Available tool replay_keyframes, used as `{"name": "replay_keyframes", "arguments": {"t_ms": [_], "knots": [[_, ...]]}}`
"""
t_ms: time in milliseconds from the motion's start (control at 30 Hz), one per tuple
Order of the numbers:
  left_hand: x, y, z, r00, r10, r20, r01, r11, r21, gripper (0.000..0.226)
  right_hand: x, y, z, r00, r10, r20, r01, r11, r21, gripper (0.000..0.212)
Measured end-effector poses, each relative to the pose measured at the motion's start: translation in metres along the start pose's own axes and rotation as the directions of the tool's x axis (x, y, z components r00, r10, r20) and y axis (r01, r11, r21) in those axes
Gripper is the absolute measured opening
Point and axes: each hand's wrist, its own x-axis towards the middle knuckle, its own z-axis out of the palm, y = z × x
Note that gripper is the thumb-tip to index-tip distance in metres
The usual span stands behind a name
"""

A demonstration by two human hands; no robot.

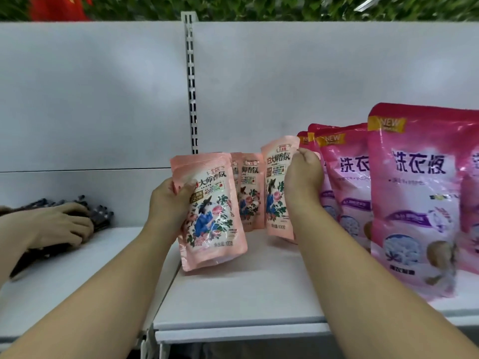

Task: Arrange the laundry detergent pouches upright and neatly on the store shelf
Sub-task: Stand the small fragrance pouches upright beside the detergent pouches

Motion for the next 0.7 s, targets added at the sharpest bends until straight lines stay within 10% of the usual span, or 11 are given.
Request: {"name": "replay_keyframes", "arguments": {"t_ms": [300,700], "knots": [[0.004,-0.002,-0.005,0.992,0.024,-0.12,-0.026,1.0,-0.018,0.02,-0.003,0.002,0.004,0.997,-0.072,-0.025,0.074,0.995,0.073,0.029],[0.013,-0.002,-0.016,0.953,0.106,-0.284,-0.125,0.991,-0.052,0.022,0.003,0.045,0.016,0.883,0.289,0.369,-0.261,0.957,-0.126,0.051]]}}
